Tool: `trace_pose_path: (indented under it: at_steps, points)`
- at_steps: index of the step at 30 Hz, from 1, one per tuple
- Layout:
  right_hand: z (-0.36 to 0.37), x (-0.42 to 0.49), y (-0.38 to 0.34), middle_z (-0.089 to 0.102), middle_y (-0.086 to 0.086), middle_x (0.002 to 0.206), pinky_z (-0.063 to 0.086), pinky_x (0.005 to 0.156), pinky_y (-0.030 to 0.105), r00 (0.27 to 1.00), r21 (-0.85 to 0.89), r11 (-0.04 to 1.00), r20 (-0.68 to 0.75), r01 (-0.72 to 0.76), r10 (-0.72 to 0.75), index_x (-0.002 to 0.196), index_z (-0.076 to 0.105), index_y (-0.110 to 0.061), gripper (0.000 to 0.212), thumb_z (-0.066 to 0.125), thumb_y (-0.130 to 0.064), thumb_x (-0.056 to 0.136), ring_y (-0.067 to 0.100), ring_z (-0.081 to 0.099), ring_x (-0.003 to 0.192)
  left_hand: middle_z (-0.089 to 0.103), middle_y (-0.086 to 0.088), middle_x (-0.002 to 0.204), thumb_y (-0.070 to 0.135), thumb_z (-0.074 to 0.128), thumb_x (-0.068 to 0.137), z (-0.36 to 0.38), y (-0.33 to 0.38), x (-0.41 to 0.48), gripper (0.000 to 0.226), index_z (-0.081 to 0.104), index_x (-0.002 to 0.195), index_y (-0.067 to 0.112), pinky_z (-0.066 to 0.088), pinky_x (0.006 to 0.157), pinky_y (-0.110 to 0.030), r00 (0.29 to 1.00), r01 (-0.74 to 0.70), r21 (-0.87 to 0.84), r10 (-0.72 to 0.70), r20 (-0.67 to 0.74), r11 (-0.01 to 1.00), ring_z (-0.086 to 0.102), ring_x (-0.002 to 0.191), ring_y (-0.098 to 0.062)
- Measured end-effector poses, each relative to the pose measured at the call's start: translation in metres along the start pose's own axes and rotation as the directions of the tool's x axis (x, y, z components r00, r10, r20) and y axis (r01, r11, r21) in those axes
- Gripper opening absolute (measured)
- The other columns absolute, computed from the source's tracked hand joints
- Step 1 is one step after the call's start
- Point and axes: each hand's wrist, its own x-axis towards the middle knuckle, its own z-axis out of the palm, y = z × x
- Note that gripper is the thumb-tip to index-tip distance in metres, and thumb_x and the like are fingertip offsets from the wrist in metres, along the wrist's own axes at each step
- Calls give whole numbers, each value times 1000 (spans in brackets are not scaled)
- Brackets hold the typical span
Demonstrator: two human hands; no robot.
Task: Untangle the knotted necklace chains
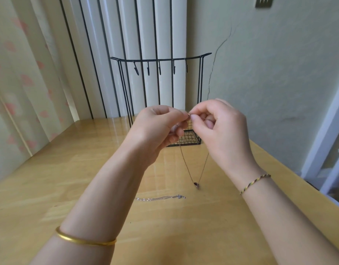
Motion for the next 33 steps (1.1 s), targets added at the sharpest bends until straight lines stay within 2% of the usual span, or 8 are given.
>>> trace_pose_path:
  at_steps: [3,6,9,11,14,18,23,33]
  points:
    - [-1,-1,-1,41,-17,65,36,56,9,1000,4,1000,-8,-1,1,76,66,-13,9,64,-4,77,4,44,58,59,-8,66,2,63,87,0,-1,-1,7,64,79,1,40,44,-15,1000,-18,32,18,7,999,48,45,-8]
    - [-3,-1,-1,46,-16,64,36,55,9,995,55,994,32,-91,90,75,66,-15,11,65,-4,77,2,46,57,59,-5,61,3,62,86,0,-3,-2,11,64,75,4,41,50,-20,990,-131,215,139,-19,968,49,47,-8]
    - [-5,2,1,57,-10,61,39,54,13,941,191,926,161,-327,299,70,65,-15,11,65,-12,80,1,48,55,58,5,55,5,61,83,2,-5,-3,10,65,75,8,44,49,-20,921,-341,542,389,27,768,54,49,-8]
    - [-6,4,4,59,-5,61,36,53,20,887,242,860,234,-449,397,66,64,-11,17,63,-16,82,2,45,51,60,6,64,5,62,82,3,-7,-2,10,65,75,11,46,57,-19,848,-451,661,518,107,601,58,61,-10]
    - [-8,6,7,58,-2,56,30,47,18,819,300,771,335,-562,467,66,64,-7,19,62,-14,83,5,40,45,60,2,74,3,63,81,1,-13,2,11,65,77,14,42,63,-17,761,-536,722,621,189,438,55,70,-9]
    - [-11,8,8,55,1,51,23,39,18,733,435,592,461,-678,500,69,61,-1,16,61,-4,85,9,33,43,56,-1,76,1,62,81,-2,-16,6,10,65,78,10,40,60,-18,696,-592,736,669,262,328,49,66,-12]
    - [-14,11,7,52,4,51,19,36,16,681,484,479,526,-732,510,67,57,-1,19,59,1,85,6,32,38,54,0,75,-3,60,79,-3,-14,9,12,65,78,8,38,60,-16,648,-638,729,684,335,248,47,63,-11]
    - [-15,13,4,53,5,50,22,34,15,654,490,434,541,-756,528,66,57,0,19,59,4,85,5,34,36,55,-3,77,1,62,80,-6,-17,9,8,67,80,8,39,60,-14,639,-659,700,696,328,276,48,63,-9]
